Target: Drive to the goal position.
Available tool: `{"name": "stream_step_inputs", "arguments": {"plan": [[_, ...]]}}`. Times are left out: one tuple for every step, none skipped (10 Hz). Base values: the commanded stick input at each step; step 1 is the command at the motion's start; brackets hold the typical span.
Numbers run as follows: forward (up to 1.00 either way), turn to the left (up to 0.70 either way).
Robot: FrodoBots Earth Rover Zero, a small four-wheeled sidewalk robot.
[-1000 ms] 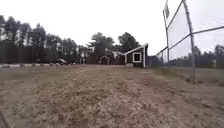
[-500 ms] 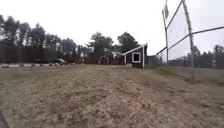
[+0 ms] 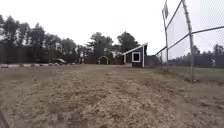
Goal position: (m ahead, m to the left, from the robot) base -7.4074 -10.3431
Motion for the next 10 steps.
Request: {"name": "stream_step_inputs", "arguments": {"plan": [[0.0,-0.7],[0.0,-0.7],[0.0,-0.7],[0.0,-0.7],[0.0,-0.7],[0.0,-0.7],[0.0,-0.7],[0.0,-0.7],[0.0,-0.7],[0.0,-0.7]]}}
